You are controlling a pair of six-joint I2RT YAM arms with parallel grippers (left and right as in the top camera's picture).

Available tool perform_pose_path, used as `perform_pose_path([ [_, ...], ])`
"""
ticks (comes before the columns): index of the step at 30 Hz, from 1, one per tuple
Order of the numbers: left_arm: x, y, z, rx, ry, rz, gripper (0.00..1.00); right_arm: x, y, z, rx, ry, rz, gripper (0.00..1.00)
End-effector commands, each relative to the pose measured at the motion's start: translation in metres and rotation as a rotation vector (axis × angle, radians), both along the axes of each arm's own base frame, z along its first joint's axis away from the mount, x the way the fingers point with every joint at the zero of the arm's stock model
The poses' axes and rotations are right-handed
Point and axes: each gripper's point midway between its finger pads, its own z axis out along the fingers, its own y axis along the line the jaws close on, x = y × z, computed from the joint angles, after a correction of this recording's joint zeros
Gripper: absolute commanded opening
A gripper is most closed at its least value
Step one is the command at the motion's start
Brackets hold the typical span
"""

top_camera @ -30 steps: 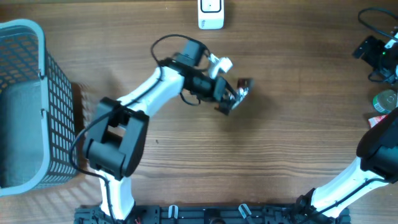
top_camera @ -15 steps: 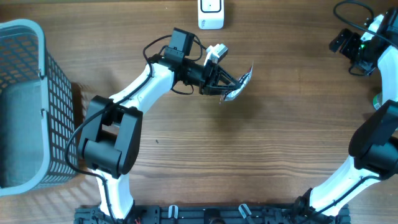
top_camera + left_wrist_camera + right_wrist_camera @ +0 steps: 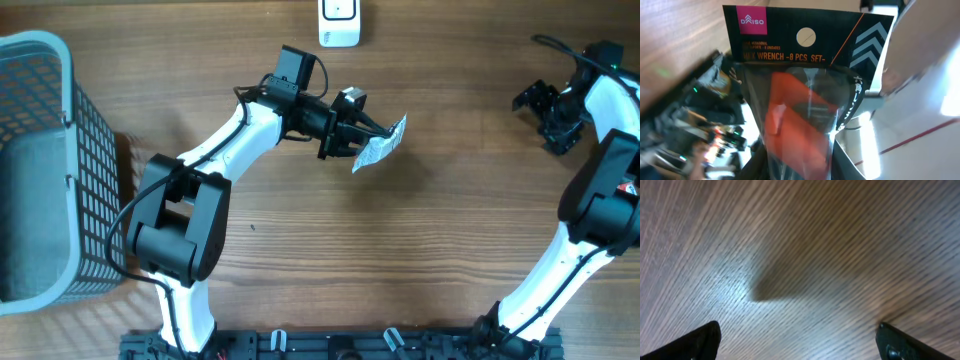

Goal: Scan the item barcode

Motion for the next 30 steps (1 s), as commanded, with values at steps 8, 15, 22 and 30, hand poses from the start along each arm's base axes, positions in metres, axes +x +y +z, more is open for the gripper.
perform_pose_path([
  [8,-0.013,0.004,0.046,0.070,0.211,-0.007,0.04,-0.006,-0.001,-0.004,-0.048,0.048,-0.008,1.00],
  [15,-0.014,0.005,0.076,0.043,0.151,-0.006,0.04,-0.006,0.011,-0.004,0.007,0.045,0.005,1.00],
  [22,-0.001,0.000,0.106,-0.010,-0.007,0.043,0.04,-0.011,0.020,-0.004,0.018,0.077,-0.011,1.00],
  [30,0.002,-0.001,0.148,-0.185,-0.367,0.039,0.04,-0.013,0.018,-0.005,-0.011,0.090,0.002,1.00],
])
